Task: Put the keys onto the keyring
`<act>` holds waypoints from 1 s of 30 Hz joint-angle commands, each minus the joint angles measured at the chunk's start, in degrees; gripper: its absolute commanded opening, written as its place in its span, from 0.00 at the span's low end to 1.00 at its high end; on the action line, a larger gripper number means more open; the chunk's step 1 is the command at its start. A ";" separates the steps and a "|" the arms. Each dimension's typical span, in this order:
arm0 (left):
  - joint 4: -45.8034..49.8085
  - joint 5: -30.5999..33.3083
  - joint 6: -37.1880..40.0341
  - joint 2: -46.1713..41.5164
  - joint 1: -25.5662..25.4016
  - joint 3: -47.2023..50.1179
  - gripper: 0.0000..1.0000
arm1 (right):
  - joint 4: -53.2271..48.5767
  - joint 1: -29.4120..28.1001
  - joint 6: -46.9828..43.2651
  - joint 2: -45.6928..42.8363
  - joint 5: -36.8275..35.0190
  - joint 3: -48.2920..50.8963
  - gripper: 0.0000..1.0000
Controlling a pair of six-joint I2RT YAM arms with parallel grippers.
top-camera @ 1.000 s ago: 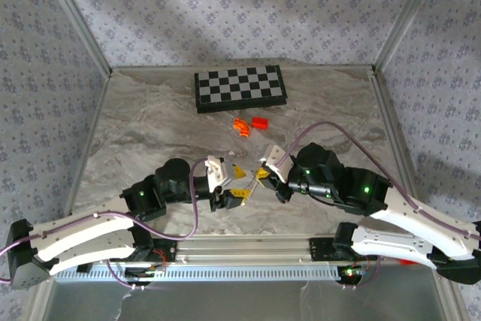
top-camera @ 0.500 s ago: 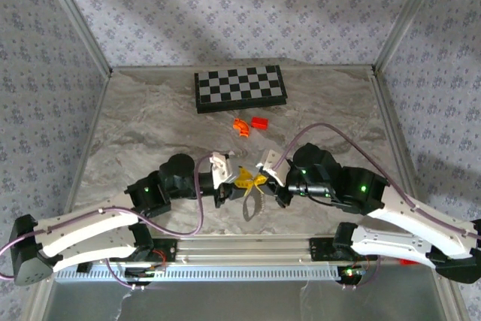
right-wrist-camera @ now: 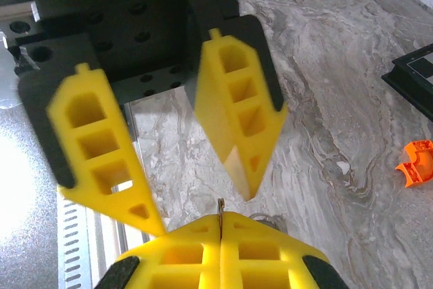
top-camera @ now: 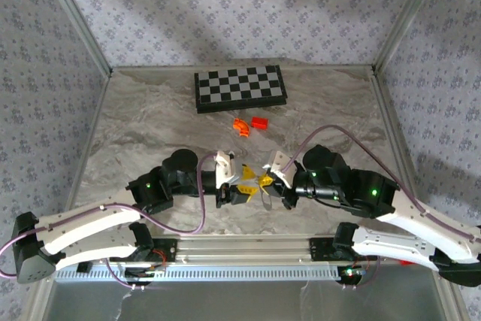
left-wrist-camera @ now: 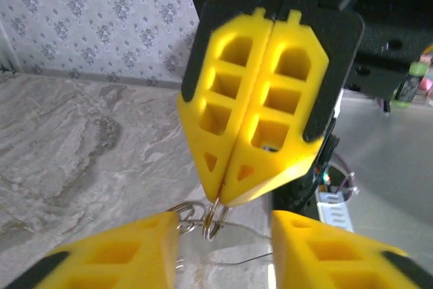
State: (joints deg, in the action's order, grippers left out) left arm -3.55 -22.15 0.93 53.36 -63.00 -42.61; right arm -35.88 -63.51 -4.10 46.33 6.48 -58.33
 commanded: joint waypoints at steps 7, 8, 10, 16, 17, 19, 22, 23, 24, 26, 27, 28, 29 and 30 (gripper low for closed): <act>6.36 0.73 2.48 -0.71 0.16 -3.36 0.21 | -2.44 -0.37 -1.95 0.14 0.35 -1.35 0.00; 6.36 0.55 2.33 -0.76 0.11 -3.36 0.21 | -2.65 -0.47 -2.13 0.19 0.70 -1.46 0.00; 6.11 0.03 2.17 -0.67 0.23 -3.35 0.21 | -2.86 -0.65 -2.47 0.62 1.23 -1.44 0.00; 5.58 -1.66 1.97 0.25 0.16 -3.70 0.28 | -1.98 -1.87 -3.89 1.81 1.87 -1.18 0.00; 5.64 -1.79 1.98 0.40 0.12 -3.68 0.29 | -1.76 -2.04 -4.07 1.69 1.91 -1.09 0.00; 5.96 -1.91 2.20 0.67 0.14 -3.71 0.29 | -1.29 -2.14 -4.25 1.53 1.96 -0.96 0.00; 6.61 -1.71 2.34 0.68 0.20 -3.62 0.29 | -0.80 -2.24 -4.58 0.90 2.33 -0.74 0.00; 6.61 -1.75 2.32 0.63 0.16 -3.45 0.28 | -0.73 -2.26 -4.77 0.72 2.56 -0.58 0.00; 6.63 -1.92 2.23 0.56 0.16 -3.37 0.28 | -0.67 -2.31 -5.07 0.54 2.89 -0.41 0.00; 6.63 -2.02 2.01 0.46 0.18 -3.07 0.28 | -0.60 -2.27 -5.56 0.45 3.47 -0.21 0.00; 6.63 -2.02 1.95 0.32 0.16 -2.94 0.28 | -0.63 -2.32 -5.87 0.37 3.73 -0.21 0.00; 6.63 -2.02 1.94 0.23 0.13 -2.82 0.28 | -0.63 -2.32 -6.13 0.36 4.04 -0.16 0.00; 6.71 -2.12 1.99 0.14 0.16 -2.66 0.29 | -0.44 -2.40 -6.25 0.32 4.36 -0.12 0.00; 6.96 -2.16 2.10 0.00 0.16 -2.75 0.29 | -0.04 -2.37 -6.27 0.28 4.63 -0.05 0.00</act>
State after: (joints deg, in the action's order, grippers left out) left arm 3.07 -22.81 2.50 53.80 -63.00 -44.12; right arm -37.91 -65.41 -8.78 47.53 9.17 -58.33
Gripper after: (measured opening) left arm 0.286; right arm 0.052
